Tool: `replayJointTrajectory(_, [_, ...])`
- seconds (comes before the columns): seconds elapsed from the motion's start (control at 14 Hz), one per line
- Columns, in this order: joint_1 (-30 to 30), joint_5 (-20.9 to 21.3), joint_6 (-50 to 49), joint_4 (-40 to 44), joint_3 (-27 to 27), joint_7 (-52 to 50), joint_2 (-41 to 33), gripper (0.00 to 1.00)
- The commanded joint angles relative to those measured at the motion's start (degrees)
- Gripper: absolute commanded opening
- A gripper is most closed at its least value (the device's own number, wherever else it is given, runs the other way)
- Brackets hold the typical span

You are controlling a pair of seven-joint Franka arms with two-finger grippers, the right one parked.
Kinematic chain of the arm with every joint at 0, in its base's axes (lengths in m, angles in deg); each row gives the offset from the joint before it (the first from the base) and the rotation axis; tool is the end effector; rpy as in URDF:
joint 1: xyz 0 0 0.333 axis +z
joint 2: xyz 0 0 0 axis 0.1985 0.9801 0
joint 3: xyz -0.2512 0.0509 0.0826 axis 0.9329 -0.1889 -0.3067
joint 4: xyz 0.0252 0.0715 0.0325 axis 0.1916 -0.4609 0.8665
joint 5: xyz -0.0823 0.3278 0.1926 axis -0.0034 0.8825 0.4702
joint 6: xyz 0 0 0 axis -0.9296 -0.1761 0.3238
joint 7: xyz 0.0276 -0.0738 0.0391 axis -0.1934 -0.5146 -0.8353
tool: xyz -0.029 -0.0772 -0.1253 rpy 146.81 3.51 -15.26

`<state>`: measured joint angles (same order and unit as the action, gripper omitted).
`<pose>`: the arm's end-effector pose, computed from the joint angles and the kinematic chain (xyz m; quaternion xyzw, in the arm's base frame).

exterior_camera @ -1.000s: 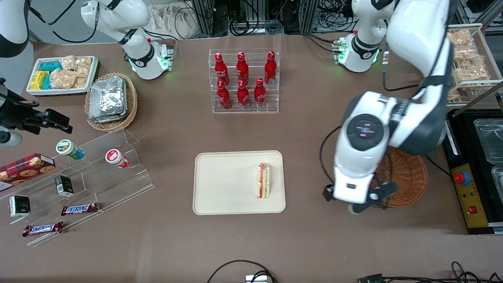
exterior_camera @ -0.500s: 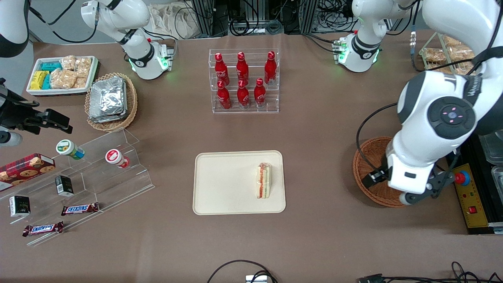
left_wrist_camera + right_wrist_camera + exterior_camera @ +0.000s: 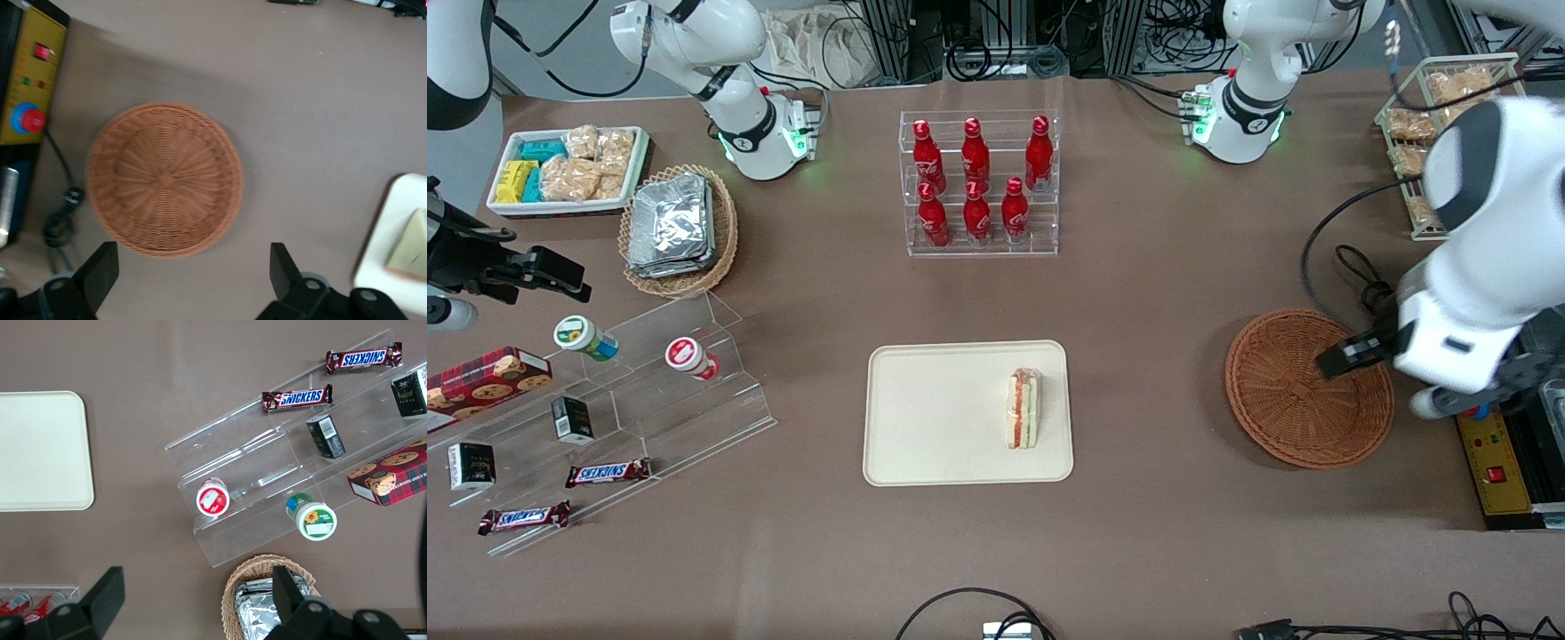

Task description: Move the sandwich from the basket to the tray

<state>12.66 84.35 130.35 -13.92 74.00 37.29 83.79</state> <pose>0.6101 -0.0598 0.4667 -0.9907 -0.1332 -0.0159 0.0246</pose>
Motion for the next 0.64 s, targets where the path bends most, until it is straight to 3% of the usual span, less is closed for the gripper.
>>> replayJointTrajectory(0.0, [-0.07,-4.66,-1.29,-7.19,-4.47,10.85,-8.99,1.0])
replayJointTrajectory(0.29, [0.63,-4.76,-6.92,-8.08,-4.93,22.47,-15.15,1.0])
replayJointTrajectory(0.57, [0.54,-4.5,-8.42,-7.64,-4.84,23.46,-16.04,1.0])
